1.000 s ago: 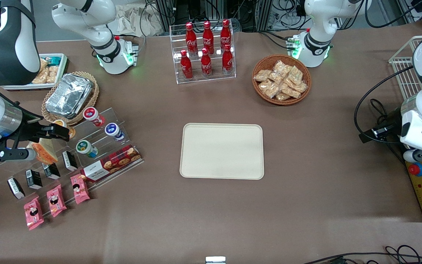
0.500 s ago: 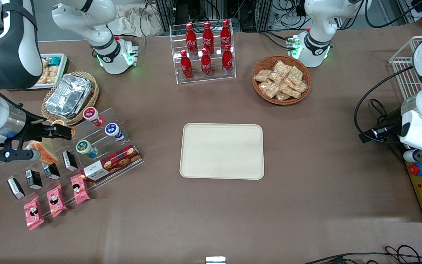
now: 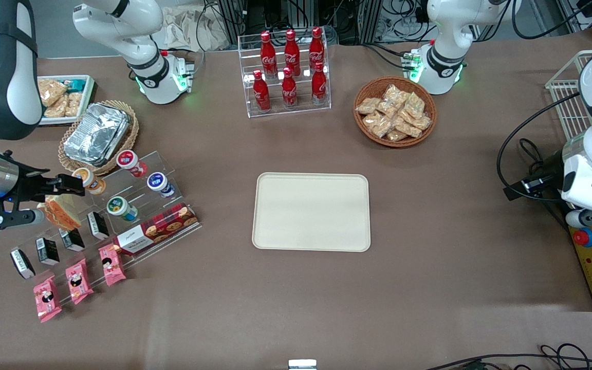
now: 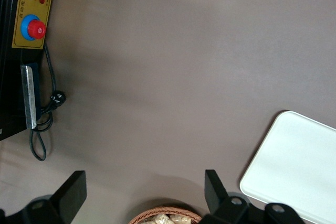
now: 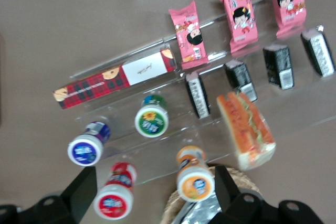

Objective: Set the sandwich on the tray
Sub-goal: 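Move the right gripper down toward the wrapped sandwich wedge in the rack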

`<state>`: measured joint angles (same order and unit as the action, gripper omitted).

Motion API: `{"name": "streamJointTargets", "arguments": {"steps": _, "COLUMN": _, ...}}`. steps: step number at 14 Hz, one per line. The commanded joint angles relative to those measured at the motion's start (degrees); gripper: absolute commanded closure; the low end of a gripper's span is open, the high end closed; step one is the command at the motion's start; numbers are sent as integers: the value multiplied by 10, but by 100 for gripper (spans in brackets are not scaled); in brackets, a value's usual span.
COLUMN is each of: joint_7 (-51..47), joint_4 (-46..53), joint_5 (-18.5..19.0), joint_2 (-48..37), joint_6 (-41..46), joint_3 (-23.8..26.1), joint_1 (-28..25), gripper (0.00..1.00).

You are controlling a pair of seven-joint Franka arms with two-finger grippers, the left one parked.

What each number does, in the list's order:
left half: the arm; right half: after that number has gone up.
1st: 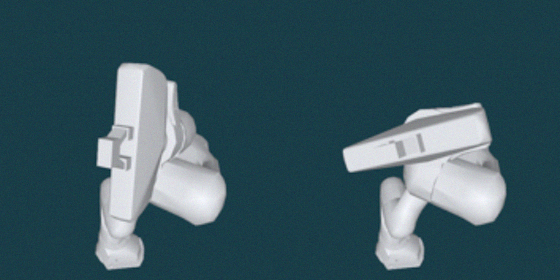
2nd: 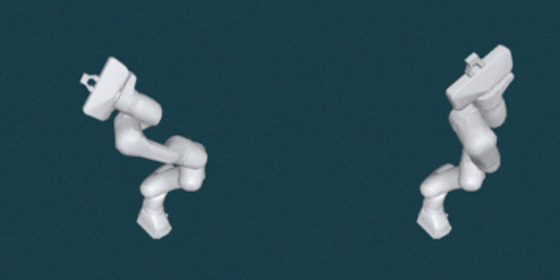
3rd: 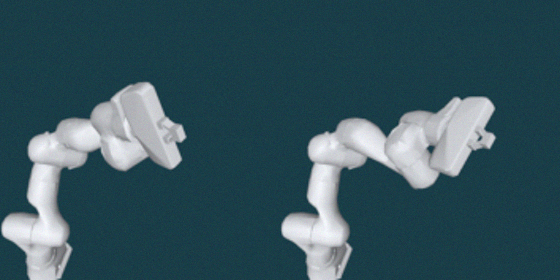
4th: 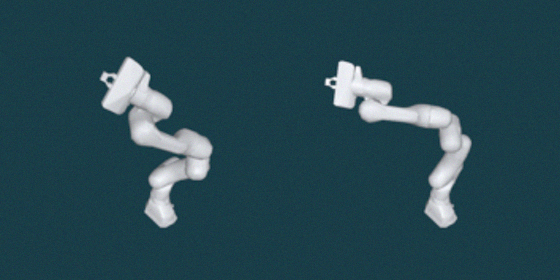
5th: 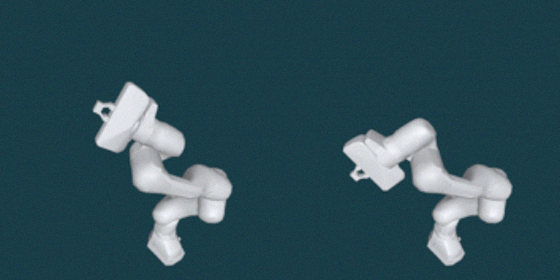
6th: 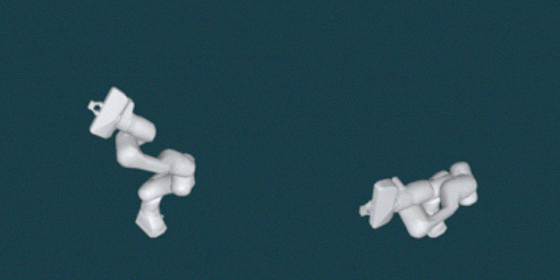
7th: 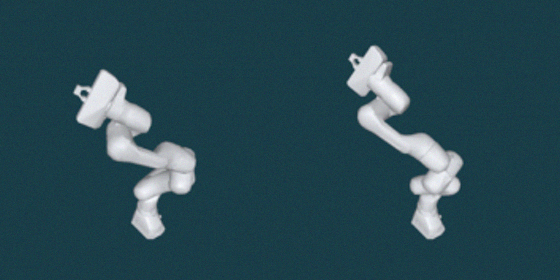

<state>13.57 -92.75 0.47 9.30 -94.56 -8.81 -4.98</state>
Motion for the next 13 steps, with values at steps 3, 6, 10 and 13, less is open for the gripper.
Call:
{"name": "streamJointTargets", "arguments": {"steps": 3, "joint_7": 141, "joint_4": -73, "joint_5": 14, "joint_2": -31, "joint_6": -81, "joint_3": 2, "joint_1": 49, "gripper": 0}}
{"name": "streamJointTargets", "arguments": {"steps": 6, "joint_7": 208, "joint_4": -121, "joint_5": 23, "joint_2": -31, "joint_6": -141, "joint_3": 1, "joint_1": 85, "gripper": 0}}
{"name": "streamJointTargets", "arguments": {"steps": 10, "joint_7": 223, "joint_4": -166, "joint_5": 23, "joint_2": -32, "joint_6": -182, "joint_3": 1, "joint_1": 97, "gripper": 0}}
{"name": "streamJointTargets", "arguments": {"steps": 13, "joint_7": 225, "joint_4": -194, "joint_5": 27, "joint_2": -31, "joint_6": -215, "joint_3": 1, "joint_1": 95, "gripper": 0}}
